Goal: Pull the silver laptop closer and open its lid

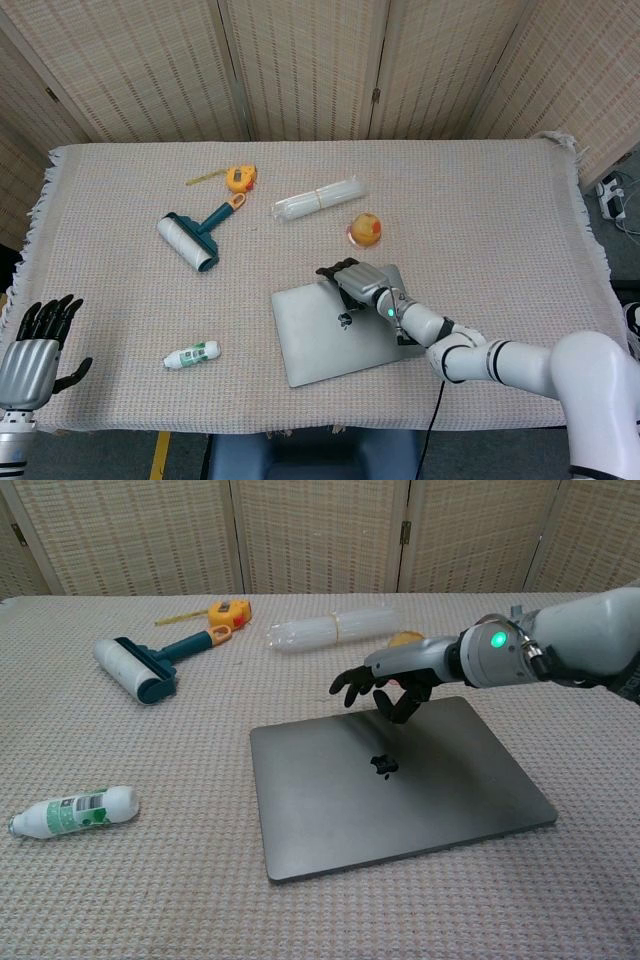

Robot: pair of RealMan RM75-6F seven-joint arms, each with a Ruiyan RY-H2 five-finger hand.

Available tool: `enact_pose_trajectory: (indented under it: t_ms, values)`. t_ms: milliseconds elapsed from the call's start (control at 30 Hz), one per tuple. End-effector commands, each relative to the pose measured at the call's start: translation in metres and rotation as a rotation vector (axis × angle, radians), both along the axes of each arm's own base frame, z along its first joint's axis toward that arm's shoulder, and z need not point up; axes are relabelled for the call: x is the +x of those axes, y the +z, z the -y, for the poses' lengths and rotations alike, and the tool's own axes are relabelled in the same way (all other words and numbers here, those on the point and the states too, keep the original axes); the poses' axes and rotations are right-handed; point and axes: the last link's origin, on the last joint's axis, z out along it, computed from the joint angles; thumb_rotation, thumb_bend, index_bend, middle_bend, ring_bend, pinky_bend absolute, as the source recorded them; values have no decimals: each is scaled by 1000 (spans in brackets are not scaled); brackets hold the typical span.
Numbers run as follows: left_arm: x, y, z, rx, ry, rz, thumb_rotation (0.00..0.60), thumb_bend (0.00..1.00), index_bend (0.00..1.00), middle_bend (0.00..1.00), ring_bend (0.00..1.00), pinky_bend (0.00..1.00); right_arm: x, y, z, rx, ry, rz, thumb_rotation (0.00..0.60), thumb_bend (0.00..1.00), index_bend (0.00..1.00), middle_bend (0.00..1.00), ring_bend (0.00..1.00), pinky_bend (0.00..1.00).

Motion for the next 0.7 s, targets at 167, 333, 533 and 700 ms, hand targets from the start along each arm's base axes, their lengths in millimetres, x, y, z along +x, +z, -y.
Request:
enact_pose_trajectory:
  t_ms: [167,333,533,700]
  values:
    - [-1,1,2,4,1,5,600,318,122,99,97,0,-22,13,7,-56,-54,-31,600,964,0,148,82,0]
    - [-1,0,3,2,2,5,600,317,122,99,97,0,-34,15,3,-52,-71,-53,600,963,0,148,81,0]
    - [0,-1,2,0,-2,4,600,318,122,99,97,0,-42,17,-9,-35,-66,-59,600,963,0,148,79,0]
    - [1,-1,3,-1,-7,6,600,318,121,99,97,0,-45,20,-22,-17,-49,-54,600,964,0,148,76,0]
